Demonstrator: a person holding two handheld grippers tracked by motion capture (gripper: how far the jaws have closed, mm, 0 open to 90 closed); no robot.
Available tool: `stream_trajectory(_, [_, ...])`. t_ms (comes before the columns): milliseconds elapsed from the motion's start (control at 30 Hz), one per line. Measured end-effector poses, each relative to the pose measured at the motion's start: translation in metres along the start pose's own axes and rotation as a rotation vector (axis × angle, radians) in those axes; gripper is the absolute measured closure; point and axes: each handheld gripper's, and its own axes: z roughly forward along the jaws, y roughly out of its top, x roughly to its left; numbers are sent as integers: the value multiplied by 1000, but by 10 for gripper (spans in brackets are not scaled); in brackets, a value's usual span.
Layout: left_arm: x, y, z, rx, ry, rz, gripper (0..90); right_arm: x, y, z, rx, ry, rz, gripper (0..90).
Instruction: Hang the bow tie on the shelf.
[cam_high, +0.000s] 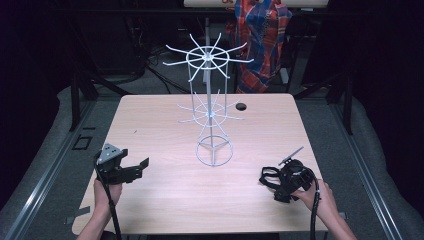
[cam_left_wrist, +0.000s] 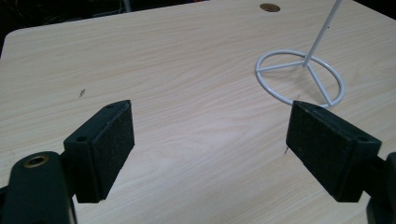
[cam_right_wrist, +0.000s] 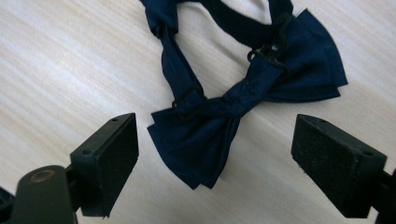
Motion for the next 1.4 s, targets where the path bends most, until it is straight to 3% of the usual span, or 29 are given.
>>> stream_trajectory(33, [0,0,0,0,0,0,156,-1,2,-2,23,-8,-20,155])
stream_trajectory(200, [-1,0,1,4,-3,3,156,3,6,5,28,-33,-23,220])
stream_trajectory(233, [-1,0,1,4,-2,4,156,4,5,10,-8,-43,7,260])
stream_trajectory(267, [-1,0,0,4,-2,4,156,4,5,10,-8,-43,7,260])
stream_trajectory(367, [0,0,0,4,-1,1,156,2,8,8,25,-77,-25,324])
stream_trajectory(400, [0,0,0,3,-2,1,156,1,6,11,4,-77,-1,346])
stream_trajectory(533, [-1,0,1,5,-2,4,156,-1,8,10,48,-110,-29,402])
stream_trajectory(600, [-1,0,0,3,-3,2,156,0,7,11,45,-125,-30,443])
stream_trajectory(633, [-1,0,0,3,-1,0,155,2,5,16,-10,-129,3,457])
stream_trajectory(700, [0,0,0,2,-1,1,156,0,7,12,62,-153,-55,491])
stream_trajectory(733, [-1,0,0,2,-1,1,156,0,7,12,63,-167,-61,517])
stream_trajectory(900, [-1,0,0,3,-1,1,156,-1,7,12,61,-170,-63,519])
stream_trajectory(933, [-1,0,0,3,-2,3,156,1,4,18,-30,-148,-4,501])
stream_trajectory(967, [-1,0,0,3,-2,3,156,-3,7,12,28,-156,-44,482])
stream_trajectory(1033, [-1,0,0,3,-2,3,156,-4,7,12,32,-155,-42,468])
stream_trajectory(1167, [-1,0,0,4,-2,3,156,-4,6,15,-22,-147,-10,476])
stream_trajectory(1200, [-1,0,0,3,-1,3,156,-5,8,11,29,-152,-53,503])
stream_trajectory(1400, [-1,0,1,5,-2,3,155,1,7,15,-7,-197,-68,625])
